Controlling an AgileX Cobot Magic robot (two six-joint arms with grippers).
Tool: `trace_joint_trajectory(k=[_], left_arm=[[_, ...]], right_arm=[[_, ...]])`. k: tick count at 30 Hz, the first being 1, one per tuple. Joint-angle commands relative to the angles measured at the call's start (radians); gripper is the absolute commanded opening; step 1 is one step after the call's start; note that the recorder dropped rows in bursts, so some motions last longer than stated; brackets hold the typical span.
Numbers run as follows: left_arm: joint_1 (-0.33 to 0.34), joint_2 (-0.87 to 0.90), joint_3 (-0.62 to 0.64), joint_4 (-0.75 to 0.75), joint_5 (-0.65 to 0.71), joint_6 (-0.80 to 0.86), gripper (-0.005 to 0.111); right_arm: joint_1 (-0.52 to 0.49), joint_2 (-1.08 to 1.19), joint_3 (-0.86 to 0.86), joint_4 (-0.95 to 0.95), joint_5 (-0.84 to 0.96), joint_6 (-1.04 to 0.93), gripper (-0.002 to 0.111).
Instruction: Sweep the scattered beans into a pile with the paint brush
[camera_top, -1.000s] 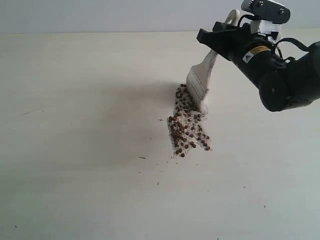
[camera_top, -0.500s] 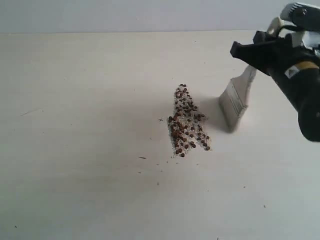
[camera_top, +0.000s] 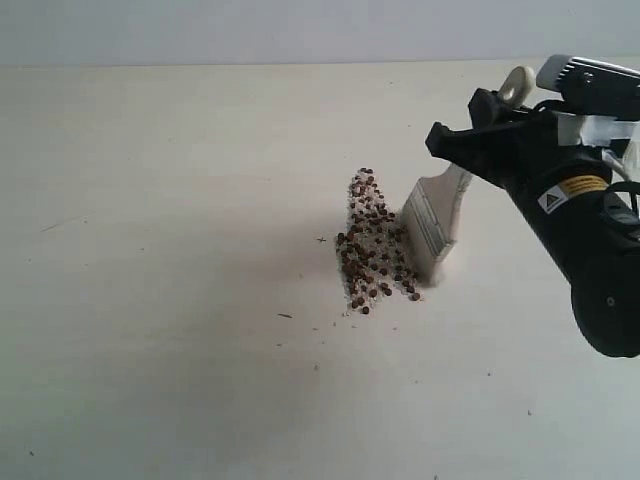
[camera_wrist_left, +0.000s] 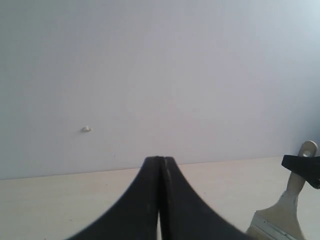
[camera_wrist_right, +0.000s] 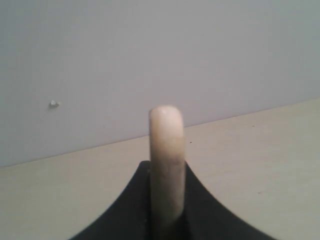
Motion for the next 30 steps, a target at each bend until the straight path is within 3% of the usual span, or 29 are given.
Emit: trace_joint_trajectory(k=[1,17,24,30], left_arm=[[0.001,-0.007,0.003,0.001,-0.004,0.001,0.000],[0.001,-0.007,0.003,0.001,-0.004,0.001,0.000],[0.001,-0.007,0.003,0.001,-0.004,0.001,0.000],[0.001,-0.007,0.003,0.001,-0.004,0.001,0.000]], right_arm=[[0.004,0.011,-0.015,-0.050,0.011,0.042,0.000],[0.004,-0.095,-0.015,0.031,0.006,-0.127,0.000],[0.006,-0.130,-0.015,-0.117,0.036,0.100,0.000],[0.099,-0.086,-0.028,-0.070,-0.001,0.176,0.000]])
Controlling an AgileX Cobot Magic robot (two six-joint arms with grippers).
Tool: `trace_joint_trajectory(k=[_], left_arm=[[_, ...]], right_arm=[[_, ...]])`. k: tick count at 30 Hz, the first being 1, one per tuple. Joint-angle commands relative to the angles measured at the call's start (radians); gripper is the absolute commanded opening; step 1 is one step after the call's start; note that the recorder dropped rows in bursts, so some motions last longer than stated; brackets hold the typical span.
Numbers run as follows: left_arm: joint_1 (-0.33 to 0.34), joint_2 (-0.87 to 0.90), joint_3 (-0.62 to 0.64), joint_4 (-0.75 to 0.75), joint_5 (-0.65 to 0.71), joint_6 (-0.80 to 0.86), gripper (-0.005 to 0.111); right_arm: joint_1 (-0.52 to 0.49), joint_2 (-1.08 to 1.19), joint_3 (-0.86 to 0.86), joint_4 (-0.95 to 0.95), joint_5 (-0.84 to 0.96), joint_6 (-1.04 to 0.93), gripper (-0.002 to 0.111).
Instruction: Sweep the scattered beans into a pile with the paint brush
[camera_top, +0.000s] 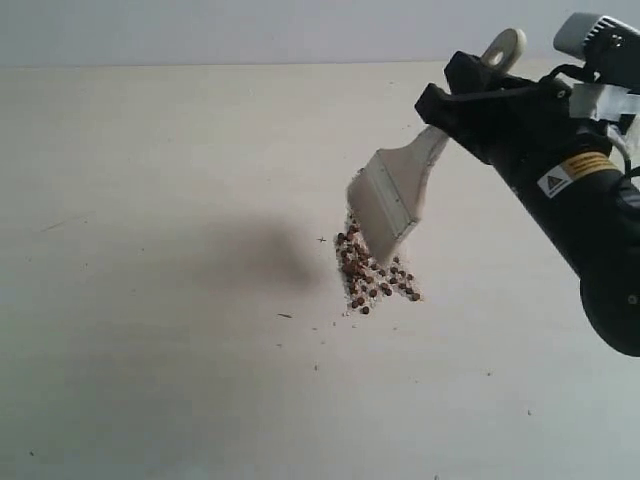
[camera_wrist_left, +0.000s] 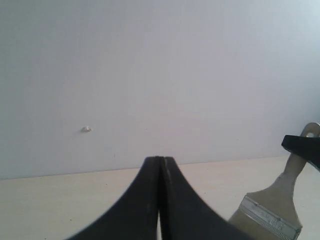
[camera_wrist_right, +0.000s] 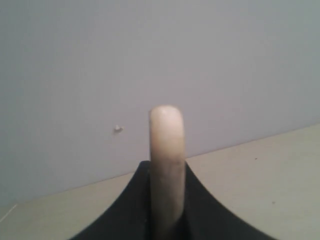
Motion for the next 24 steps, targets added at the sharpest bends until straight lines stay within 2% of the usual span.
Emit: trace_joint_trajectory(k=[1,9,14,24], left_arm=[[0.001,-0.007,0.003,-0.001,-0.004,0.001,0.000],[0.001,-0.007,0.003,-0.001,-0.004,0.001,0.000],[0.001,-0.007,0.003,-0.001,-0.004,0.001,0.000],[0.001,-0.007,0.003,-0.001,-0.004,0.003,0.000]], right_arm=[[0.077,0.035,-0.024,0.033,-0.036,0.037,0.000],[0.227,0.173,-0.073,0.265,-0.047,0.033,0.000],[0.249,0.241,-0.089,0.331,-0.047,0.021,0.000],[0.249,0.244,-0.089,0.470,-0.047,-0.145,0.000]])
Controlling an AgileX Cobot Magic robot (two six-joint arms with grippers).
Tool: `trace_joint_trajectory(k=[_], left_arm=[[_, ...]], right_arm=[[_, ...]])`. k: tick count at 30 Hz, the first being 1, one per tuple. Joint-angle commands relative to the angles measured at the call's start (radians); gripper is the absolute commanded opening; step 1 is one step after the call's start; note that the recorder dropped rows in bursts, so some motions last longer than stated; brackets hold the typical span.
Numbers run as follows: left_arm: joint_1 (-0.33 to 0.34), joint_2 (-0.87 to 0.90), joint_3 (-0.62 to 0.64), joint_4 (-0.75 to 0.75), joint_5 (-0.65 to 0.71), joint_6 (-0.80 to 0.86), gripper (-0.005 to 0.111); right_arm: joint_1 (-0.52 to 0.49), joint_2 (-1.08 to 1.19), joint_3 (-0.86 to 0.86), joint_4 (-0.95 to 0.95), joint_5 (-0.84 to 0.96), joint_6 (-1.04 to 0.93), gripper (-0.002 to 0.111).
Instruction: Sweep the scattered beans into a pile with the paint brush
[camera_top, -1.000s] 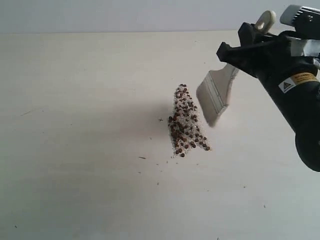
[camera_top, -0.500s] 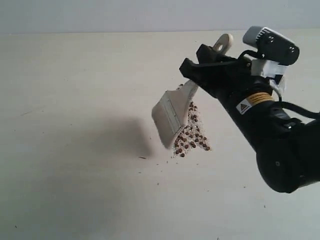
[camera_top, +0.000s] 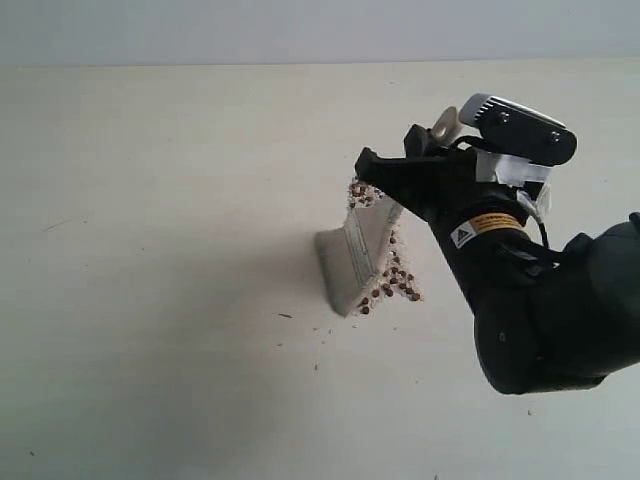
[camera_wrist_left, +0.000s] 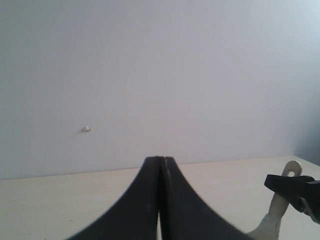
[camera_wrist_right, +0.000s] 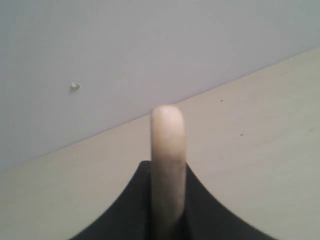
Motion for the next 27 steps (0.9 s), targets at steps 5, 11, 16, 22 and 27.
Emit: trace_joint_trajectory(k=[5,11,16,22,27], left_arm=[[0.001,-0.007,0.003,-0.001,-0.004,0.003,0.000],[0.001,-0.007,0.003,-0.001,-0.004,0.003,0.000],[0.001,-0.007,0.003,-0.001,-0.004,0.003,0.000],[0.001,-0.007,0.003,-0.001,-0.004,0.003,0.000],[0.001,-0.007,0.003,-0.001,-0.004,0.003,0.000]], right_arm=[[0.003,0.002,-0.002,0.119,0.002,-0.141,0.000],[0.003,0.002,-0.002,0.074,0.002,-0.143,0.000],[0.003,0.000,-0.002,-0.012,0.002,-0.054,0.000],[0.003,-0.042,-0.025,-0.002,0.002,-0.090,0.000],[0.001,-0.041,-0.149,0.020,0.002,-0.269,0.000]])
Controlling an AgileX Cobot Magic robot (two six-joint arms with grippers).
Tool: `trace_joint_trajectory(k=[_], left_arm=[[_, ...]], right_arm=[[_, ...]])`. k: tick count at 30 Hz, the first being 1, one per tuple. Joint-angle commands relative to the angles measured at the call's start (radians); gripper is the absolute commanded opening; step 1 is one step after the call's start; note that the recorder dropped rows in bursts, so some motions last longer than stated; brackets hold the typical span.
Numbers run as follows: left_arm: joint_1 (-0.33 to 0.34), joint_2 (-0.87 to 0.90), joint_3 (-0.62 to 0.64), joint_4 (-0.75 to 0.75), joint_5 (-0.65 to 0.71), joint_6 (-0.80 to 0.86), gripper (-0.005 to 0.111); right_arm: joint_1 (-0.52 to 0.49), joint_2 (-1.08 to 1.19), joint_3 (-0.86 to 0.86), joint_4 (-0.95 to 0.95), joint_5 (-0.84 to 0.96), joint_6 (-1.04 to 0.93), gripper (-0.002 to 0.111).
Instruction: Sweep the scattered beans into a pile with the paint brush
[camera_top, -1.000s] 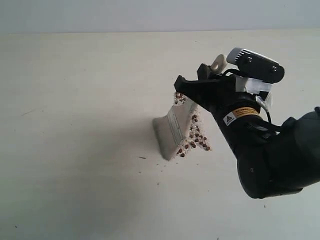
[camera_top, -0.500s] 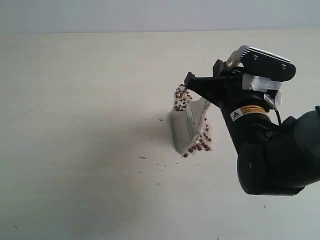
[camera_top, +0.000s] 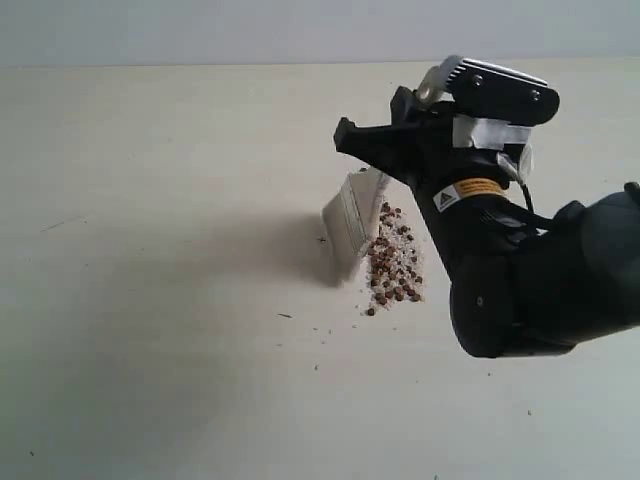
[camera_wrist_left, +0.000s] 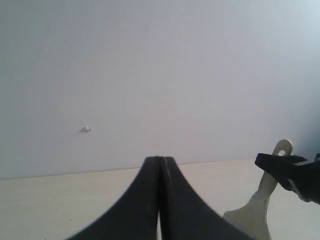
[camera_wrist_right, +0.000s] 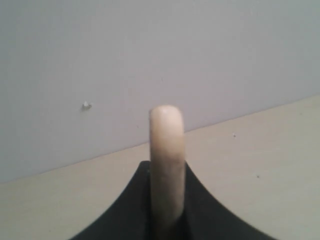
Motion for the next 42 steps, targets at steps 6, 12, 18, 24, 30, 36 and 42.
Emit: trace_joint_trajectory(k=[6,12,18,24,30,36,42], left_arm=[[0.001,-0.007,0.003,-0.001,-0.004,0.002,0.000],[0.001,-0.007,0.003,-0.001,-0.004,0.002,0.000],[0.001,-0.007,0.003,-0.001,-0.004,0.002,0.000],[0.001,-0.007,0.003,-0.001,-0.003,0.002,0.000],[0.001,-0.007,0.003,-0.001,-0.003,0.002,0.000],[0.001,-0.007,0.003,-0.001,-0.003,0.002,0.000],[0.001,-0.007,0.003,-0.001,-0.003,0.002,0.000]], right_arm=[[-0.009,-0.010,-0.151,0.072,0.028,-0.316,0.000],[-0.028,-0.005,-0.151,0.040,0.065,-0.137,0.000],[-0.029,0.073,-0.151,0.040,0.056,-0.128,0.000],[-0.029,0.070,-0.151,0.091,0.037,-0.284,0.000],[-0.029,0.070,-0.151,0.103,0.020,-0.321,0.000],[-0.029,0.063,-0.151,0.062,0.007,-0.314,0.000],[-0.029,-0.030,-0.147,-0.043,0.097,-0.294,0.000]])
